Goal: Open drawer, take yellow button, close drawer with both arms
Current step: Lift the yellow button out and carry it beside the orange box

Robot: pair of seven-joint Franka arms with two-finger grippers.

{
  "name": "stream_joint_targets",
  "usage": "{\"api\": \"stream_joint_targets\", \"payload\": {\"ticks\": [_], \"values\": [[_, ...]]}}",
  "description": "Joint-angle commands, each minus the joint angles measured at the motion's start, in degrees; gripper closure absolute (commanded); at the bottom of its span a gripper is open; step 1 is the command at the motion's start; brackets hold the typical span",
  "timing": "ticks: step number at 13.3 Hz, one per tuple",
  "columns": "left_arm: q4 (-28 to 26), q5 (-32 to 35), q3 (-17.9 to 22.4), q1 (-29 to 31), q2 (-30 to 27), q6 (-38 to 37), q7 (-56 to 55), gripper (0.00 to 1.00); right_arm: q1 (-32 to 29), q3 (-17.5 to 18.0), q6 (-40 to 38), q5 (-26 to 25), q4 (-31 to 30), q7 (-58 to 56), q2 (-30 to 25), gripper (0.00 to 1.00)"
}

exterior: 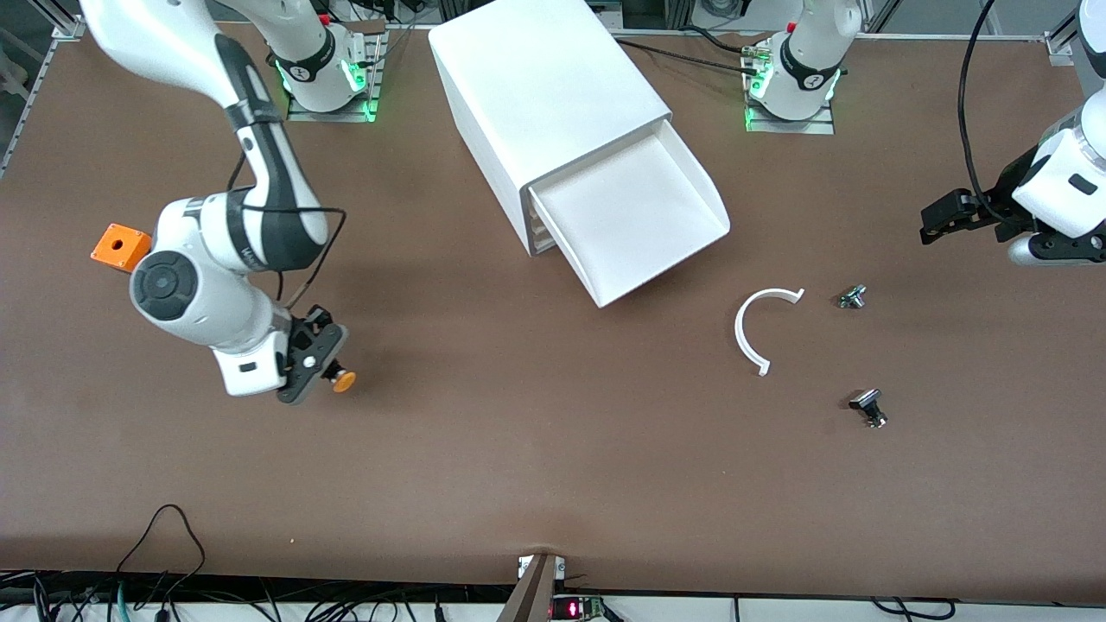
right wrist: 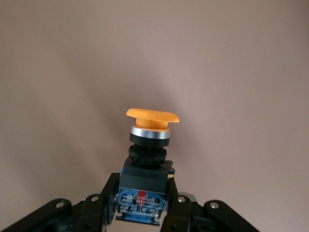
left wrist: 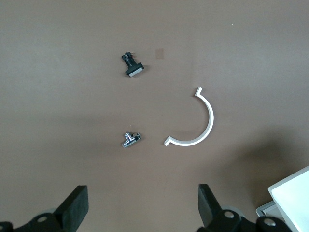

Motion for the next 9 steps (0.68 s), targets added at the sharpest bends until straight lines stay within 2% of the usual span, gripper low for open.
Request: {"api": "stream_joint_targets", "payload": {"ticks": [1, 3, 6, 9], "values": [[2.29, -0.18, -0.2, 0.06, 1.57, -0.85, 0.33, 0.0, -4.82, 1.58, 5.35, -0.88, -9.41, 0.93, -2.55, 0.69], [2.3, 0.0, -0.2, -0.03, 2.27, -0.85, 0.33, 0.0, -8.51, 2.81, 10.19, -0.97, -15.21, 0.58, -2.99, 0.7], [2.3, 1.3, -0.2, 0.06, 6.83, -0.76, 0.6, 0.0, -12.21, 3.34, 16.69, -0.8, -24.88, 0.93, -5.19, 0.71], [4.3, 1.58, -0.11, 0.15, 8.69, -1.02, 3.92, 0.0, -15.81, 3.34, 17.59, -0.71, -28.15, 0.32, -5.02, 0.7]]}}
